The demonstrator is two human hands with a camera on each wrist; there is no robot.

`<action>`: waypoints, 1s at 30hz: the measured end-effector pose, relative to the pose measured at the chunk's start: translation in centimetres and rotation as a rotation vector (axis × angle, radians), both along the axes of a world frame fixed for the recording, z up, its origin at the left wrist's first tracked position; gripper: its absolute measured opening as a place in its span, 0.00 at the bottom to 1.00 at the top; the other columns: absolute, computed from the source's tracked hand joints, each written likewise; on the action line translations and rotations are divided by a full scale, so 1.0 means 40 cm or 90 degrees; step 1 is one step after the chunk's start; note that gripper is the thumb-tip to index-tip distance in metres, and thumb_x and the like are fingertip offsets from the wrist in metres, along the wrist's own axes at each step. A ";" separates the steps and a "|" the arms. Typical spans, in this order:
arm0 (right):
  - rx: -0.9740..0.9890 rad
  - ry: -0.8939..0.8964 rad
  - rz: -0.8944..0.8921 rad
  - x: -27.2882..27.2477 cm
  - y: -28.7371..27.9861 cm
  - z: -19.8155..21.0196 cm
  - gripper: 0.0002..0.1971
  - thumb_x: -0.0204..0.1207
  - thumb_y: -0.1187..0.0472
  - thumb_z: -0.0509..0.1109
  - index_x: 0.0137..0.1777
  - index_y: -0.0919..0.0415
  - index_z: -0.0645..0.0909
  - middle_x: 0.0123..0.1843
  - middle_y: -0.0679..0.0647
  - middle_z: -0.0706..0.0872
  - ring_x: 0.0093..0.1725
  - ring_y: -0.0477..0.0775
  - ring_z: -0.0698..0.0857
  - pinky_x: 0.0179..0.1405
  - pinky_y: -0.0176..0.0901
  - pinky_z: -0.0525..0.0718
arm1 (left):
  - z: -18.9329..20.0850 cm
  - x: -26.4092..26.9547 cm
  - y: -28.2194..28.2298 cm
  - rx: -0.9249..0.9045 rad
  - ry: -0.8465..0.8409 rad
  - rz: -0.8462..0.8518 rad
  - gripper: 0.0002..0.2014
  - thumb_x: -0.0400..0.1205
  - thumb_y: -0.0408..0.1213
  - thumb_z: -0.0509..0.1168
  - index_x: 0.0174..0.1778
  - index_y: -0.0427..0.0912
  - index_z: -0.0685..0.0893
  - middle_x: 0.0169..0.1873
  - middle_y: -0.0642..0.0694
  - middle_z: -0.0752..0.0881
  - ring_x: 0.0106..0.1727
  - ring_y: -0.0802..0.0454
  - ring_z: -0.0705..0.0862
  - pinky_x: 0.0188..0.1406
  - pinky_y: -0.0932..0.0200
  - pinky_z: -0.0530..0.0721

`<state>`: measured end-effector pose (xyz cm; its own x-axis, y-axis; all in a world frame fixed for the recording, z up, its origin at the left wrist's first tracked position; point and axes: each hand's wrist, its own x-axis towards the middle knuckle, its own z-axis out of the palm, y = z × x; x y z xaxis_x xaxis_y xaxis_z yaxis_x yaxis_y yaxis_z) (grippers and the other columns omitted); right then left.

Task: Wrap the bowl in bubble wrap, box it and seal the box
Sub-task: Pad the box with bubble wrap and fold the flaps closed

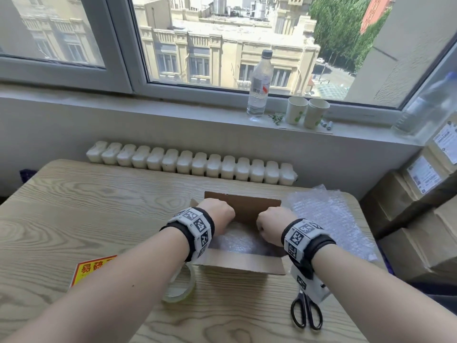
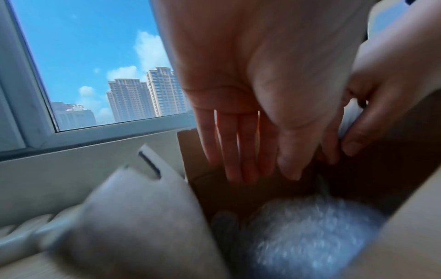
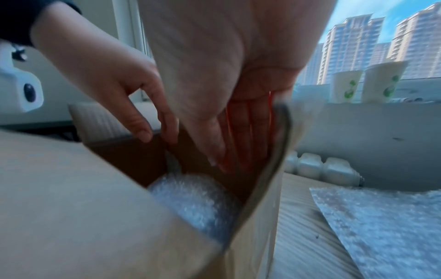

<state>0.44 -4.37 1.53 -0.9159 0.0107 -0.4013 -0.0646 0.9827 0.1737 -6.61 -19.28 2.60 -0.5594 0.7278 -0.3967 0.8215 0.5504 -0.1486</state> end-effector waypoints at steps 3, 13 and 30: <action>-0.060 0.097 -0.048 0.016 0.026 0.035 0.12 0.76 0.61 0.62 0.50 0.53 0.87 0.52 0.55 0.88 0.55 0.60 0.85 0.46 0.44 0.80 | 0.038 0.005 0.013 0.114 0.000 0.027 0.12 0.81 0.43 0.62 0.58 0.45 0.82 0.58 0.46 0.84 0.59 0.44 0.82 0.50 0.54 0.80; -0.094 0.272 -0.233 0.149 0.183 0.126 0.21 0.82 0.54 0.60 0.74 0.51 0.74 0.72 0.51 0.76 0.74 0.55 0.71 0.71 0.46 0.68 | 0.093 0.065 0.127 0.305 -0.002 0.059 0.31 0.80 0.53 0.62 0.78 0.48 0.66 0.73 0.46 0.71 0.74 0.46 0.70 0.73 0.49 0.70; -0.190 0.219 -0.493 0.299 0.506 0.034 0.16 0.78 0.56 0.62 0.62 0.47 0.83 0.64 0.54 0.83 0.65 0.56 0.79 0.60 0.46 0.77 | 0.037 0.184 0.508 0.322 -0.142 0.126 0.26 0.81 0.46 0.63 0.76 0.47 0.69 0.75 0.45 0.69 0.74 0.47 0.69 0.71 0.50 0.72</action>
